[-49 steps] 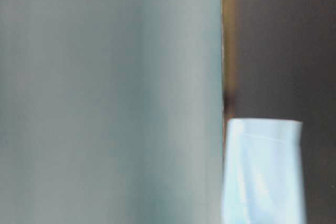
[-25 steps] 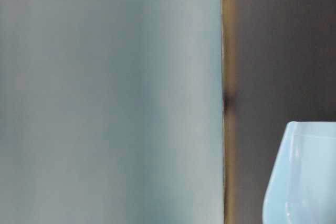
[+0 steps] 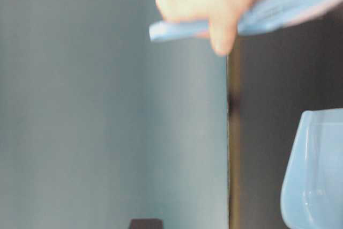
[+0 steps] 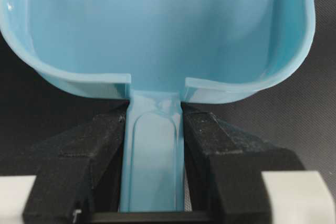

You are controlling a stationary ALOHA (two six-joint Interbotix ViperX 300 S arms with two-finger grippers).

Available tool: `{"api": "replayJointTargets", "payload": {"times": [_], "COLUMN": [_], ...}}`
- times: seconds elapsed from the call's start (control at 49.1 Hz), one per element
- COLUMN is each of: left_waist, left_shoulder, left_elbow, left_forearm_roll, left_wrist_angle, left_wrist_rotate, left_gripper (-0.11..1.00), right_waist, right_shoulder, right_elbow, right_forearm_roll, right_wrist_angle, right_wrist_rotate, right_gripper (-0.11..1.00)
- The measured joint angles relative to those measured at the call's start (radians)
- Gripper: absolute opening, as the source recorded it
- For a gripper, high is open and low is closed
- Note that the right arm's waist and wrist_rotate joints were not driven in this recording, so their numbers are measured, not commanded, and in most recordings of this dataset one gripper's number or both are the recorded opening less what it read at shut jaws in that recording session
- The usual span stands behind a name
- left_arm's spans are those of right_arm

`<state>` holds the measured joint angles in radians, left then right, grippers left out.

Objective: Hold the dustpan with the left arm, while a human hand uses a hand brush to gather screws into the dustpan.
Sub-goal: 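Keep holding the dustpan with the left gripper while screws are brushed in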

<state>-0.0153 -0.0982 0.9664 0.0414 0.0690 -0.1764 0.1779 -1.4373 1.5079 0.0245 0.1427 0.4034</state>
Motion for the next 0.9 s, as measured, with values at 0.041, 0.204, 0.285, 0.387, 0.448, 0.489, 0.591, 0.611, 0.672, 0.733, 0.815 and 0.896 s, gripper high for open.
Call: {"api": "replayJointTargets", "payload": {"times": [0.041, 0.204, 0.285, 0.387, 0.448, 0.489, 0.591, 0.611, 0.672, 0.733, 0.815, 0.896], "left_waist": [0.0, 0.006, 0.02, 0.035, 0.035, 0.035, 0.035, 0.035, 0.035, 0.035, 0.035, 0.035], "left_shoulder": [0.011, 0.035, 0.037, 0.041, 0.046, 0.048, 0.051, 0.051, 0.051, 0.049, 0.048, 0.049], "left_elbow": [0.0, -0.002, -0.002, 0.0, 0.0, 0.0, 0.0, 0.0, 0.002, 0.005, 0.008, 0.008], "left_forearm_roll": [0.002, 0.0, 0.002, 0.002, 0.002, 0.002, 0.002, 0.002, 0.0, 0.002, 0.002, 0.002], "left_wrist_angle": [0.0, -0.003, -0.005, -0.005, -0.005, -0.005, -0.006, -0.005, -0.005, -0.006, -0.006, -0.006], "left_wrist_rotate": [0.0, 0.0, 0.002, 0.005, 0.005, 0.006, 0.005, 0.006, 0.005, 0.005, 0.006, 0.006], "left_gripper": [0.29, 0.29, 0.29, 0.29, 0.29, 0.29, 0.29, 0.28, 0.29, 0.29, 0.29, 0.29], "right_waist": [0.0, 0.0, 0.0, 0.0, 0.0, 0.0, 0.0, 0.0, 0.0, 0.0, 0.0, 0.0], "right_shoulder": [0.0, -0.002, -0.002, -0.002, -0.002, -0.002, -0.003, -0.003, -0.003, -0.003, -0.003, -0.003], "right_elbow": [0.0, 0.0, 0.0, 0.0, 0.0, 0.0, 0.0, 0.0, -0.002, 0.0, 0.0, 0.0], "right_forearm_roll": [-0.002, -0.002, -0.002, -0.002, -0.002, -0.002, -0.002, -0.002, -0.002, -0.002, -0.002, -0.002], "right_wrist_angle": [0.0, 0.0, -0.002, 0.0, 0.0, 0.0, 0.0, 0.0, 0.0, 0.0, 0.0, 0.0], "right_wrist_rotate": [0.002, 0.0, 0.0, 0.0, 0.0, 0.0, 0.0, 0.0, 0.002, 0.0, 0.002, 0.0], "right_gripper": [0.0, 0.0, 0.0, 0.0, 0.0, 0.0, 0.0, 0.0, 0.0, 0.0, 0.0, 0.0]}}
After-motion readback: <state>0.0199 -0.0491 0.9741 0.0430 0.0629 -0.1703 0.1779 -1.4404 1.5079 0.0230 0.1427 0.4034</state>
